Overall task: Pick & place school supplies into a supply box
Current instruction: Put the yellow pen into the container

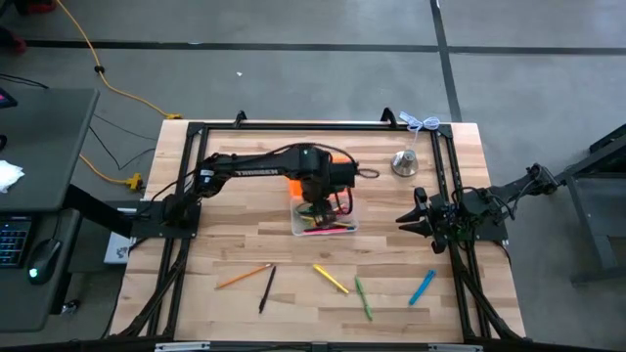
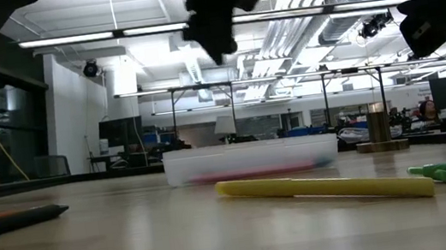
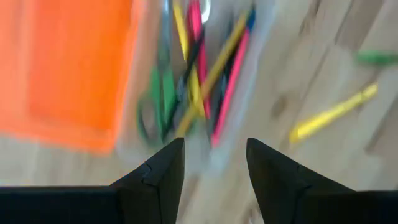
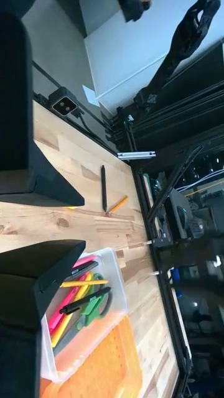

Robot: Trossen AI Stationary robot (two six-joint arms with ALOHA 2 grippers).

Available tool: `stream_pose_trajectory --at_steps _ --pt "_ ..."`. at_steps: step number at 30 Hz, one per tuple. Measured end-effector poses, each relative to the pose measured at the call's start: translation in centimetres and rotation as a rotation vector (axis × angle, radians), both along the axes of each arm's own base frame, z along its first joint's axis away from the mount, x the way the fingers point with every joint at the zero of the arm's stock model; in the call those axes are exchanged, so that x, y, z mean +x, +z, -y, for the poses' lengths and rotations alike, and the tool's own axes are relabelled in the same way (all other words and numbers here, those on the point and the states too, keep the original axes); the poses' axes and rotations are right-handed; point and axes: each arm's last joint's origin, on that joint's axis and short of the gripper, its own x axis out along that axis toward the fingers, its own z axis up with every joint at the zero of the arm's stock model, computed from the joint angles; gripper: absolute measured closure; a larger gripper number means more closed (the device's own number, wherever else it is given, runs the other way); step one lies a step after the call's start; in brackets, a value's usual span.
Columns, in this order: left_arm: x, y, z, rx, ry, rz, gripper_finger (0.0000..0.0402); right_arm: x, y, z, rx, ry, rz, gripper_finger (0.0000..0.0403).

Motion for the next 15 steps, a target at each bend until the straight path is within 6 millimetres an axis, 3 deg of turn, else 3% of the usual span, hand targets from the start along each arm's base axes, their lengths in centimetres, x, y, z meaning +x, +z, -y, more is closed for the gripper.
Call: stream_pose_trajectory --at_steps 15 --pt "-2.4 2.2 10.4 -0.046 0.048 -0.004 0.0227 0.0 0.0 0.0 -0.002 -0.011 0.001 0.0329"
